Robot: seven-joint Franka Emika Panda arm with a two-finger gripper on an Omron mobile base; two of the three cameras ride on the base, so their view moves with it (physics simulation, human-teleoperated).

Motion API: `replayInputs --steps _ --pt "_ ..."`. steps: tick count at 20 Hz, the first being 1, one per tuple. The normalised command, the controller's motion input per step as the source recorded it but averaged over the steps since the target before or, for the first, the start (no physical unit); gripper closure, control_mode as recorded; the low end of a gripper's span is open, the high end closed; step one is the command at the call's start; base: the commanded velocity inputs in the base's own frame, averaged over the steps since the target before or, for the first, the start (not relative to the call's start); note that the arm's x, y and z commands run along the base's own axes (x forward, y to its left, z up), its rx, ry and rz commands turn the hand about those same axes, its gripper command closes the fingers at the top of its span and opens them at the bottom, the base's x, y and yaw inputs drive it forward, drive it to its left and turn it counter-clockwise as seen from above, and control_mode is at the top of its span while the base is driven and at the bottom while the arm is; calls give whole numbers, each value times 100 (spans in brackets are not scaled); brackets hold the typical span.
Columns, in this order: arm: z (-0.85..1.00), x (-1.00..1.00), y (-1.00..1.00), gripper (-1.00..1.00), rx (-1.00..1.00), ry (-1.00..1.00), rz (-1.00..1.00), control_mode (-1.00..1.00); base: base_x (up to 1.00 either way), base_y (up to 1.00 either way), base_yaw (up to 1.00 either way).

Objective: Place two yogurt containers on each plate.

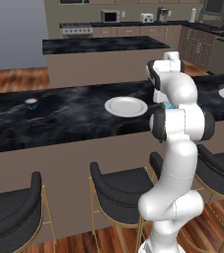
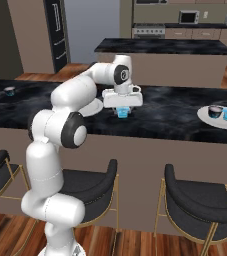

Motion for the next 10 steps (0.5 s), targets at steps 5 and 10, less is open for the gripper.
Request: replayInputs --steps 5,10 --pt "10 0 5 100 -4 0 0 -100 0 0 0" --pt "71 -6 58 100 -3 -6 0 -100 0 0 0"
